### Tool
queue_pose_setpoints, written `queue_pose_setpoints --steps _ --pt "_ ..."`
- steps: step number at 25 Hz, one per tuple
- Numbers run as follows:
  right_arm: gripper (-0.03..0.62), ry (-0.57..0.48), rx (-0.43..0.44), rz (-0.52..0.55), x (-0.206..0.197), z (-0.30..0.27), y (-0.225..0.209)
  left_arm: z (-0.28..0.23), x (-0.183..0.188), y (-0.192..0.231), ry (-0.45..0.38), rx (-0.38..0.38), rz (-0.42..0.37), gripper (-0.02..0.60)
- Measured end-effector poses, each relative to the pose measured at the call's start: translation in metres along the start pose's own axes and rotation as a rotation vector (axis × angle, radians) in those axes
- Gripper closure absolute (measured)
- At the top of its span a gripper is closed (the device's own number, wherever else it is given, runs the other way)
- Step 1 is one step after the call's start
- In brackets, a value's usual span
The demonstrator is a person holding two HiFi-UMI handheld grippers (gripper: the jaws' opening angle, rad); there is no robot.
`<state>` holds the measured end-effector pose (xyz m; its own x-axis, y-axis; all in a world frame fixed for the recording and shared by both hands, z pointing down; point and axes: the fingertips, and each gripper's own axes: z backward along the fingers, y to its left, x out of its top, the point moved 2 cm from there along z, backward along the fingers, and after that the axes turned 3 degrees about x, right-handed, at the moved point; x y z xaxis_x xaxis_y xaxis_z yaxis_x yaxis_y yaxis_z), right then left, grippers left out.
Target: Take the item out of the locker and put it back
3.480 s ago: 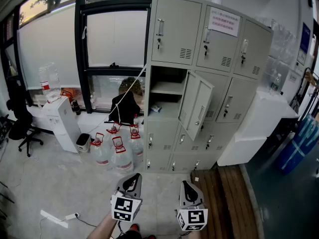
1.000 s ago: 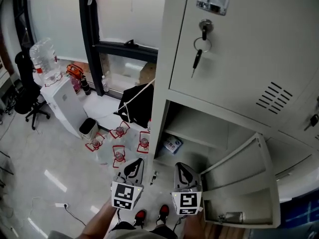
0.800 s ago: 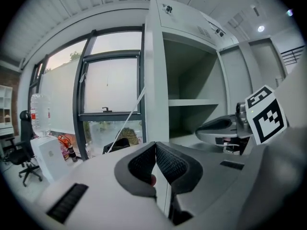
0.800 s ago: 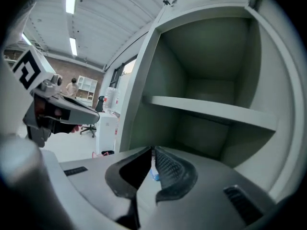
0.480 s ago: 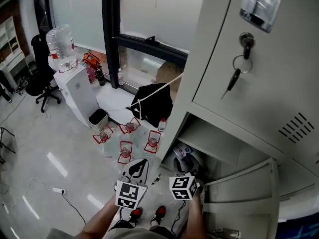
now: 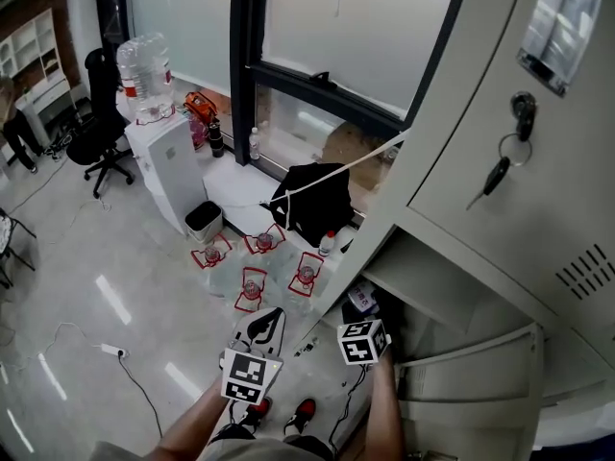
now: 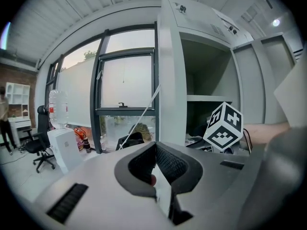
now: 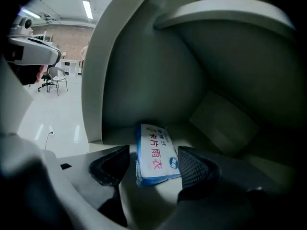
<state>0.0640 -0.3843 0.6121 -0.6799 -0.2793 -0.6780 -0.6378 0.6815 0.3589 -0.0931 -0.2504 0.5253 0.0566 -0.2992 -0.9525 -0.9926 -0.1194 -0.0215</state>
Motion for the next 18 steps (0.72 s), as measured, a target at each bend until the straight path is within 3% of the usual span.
queue_pose_setpoints --steps 6,10,14,18 --pt "0.290 0.025 0.063 -0.097 -0.006 -0.008 0.000 0.002 -0.005 0.006 0.009 0.029 0.015 0.558" --pt "0.339 0.029 0.116 -0.140 -0.007 -0.010 0.006 0.003 -0.009 0.010 0.015 0.048 0.023 0.558" --pt "0.402 0.046 0.140 -0.116 -0.005 -0.010 0.012 0.005 -0.010 0.016 0.017 0.065 0.031 0.558" --pt "0.463 0.055 0.107 -0.059 -0.005 -0.010 0.014 0.006 -0.011 0.020 0.018 0.076 0.037 0.558"
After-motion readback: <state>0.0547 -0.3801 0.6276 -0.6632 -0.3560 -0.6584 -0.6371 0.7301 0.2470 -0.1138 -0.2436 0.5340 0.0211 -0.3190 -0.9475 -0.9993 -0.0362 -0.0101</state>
